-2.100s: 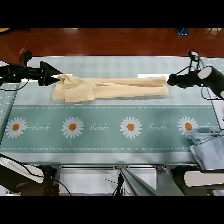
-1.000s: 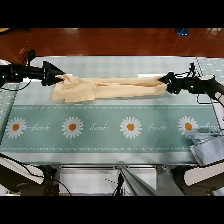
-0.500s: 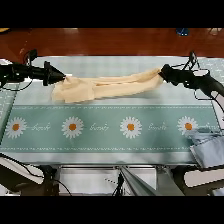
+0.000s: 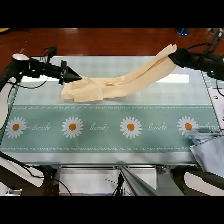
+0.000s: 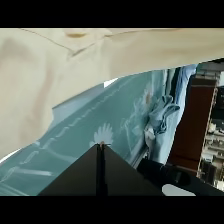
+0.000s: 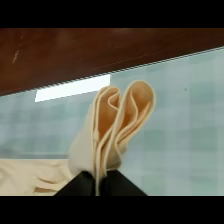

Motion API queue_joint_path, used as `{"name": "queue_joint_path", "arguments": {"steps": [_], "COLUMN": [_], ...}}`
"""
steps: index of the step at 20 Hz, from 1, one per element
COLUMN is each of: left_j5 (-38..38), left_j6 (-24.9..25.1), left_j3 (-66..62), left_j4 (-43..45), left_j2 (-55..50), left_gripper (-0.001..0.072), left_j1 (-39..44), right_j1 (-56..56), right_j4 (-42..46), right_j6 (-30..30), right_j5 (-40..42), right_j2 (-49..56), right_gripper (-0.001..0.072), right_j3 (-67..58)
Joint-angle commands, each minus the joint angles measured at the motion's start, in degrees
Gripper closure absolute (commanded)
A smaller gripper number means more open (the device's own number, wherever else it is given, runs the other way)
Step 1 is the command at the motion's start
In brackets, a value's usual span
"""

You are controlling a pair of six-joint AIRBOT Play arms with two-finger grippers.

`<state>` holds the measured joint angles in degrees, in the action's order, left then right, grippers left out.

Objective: Fold the shirts.

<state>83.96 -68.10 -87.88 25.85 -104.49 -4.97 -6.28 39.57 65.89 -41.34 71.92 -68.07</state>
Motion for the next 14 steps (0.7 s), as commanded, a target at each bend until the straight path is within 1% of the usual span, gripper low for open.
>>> {"name": "queue_joint_path", "arguments": {"steps": [1,5,9,12,14], "left_j5": [-0.4,-0.4,-3.9,-9.4,-15.0], "left_j6": [0.0,-0.7,-1.2,-2.7,-3.0], "left_j3": [0.0,0.0,0.0,0.0,0.0], "left_j4": [-1.7,-1.7,-2.0,-2.0,-1.9], "left_j2": [0.8,1.1,1.1,1.0,1.0], "left_gripper": [0.0678,0.0679,0.0679,0.0679,0.0679], "left_j1": [6.6,15.0,22.8,28.9,32.8], "right_j1": [0.0,0.0,0.0,0.0,0.0], "right_j4": [4.0,6.8,10.0,10.9,10.6], "right_j6": [3.4,6.4,9.4,10.7,11.3], "right_j5": [-6.2,-10.4,-14.7,-17.1,-18.3], "right_j2": [-7.6,-14.6,-19.0,-20.1,-20.4], "right_gripper": [0.0678,0.0678,0.0678,0.0678,0.0678], "right_j3": [0.0,0.0,0.0,0.0,0.0]}}
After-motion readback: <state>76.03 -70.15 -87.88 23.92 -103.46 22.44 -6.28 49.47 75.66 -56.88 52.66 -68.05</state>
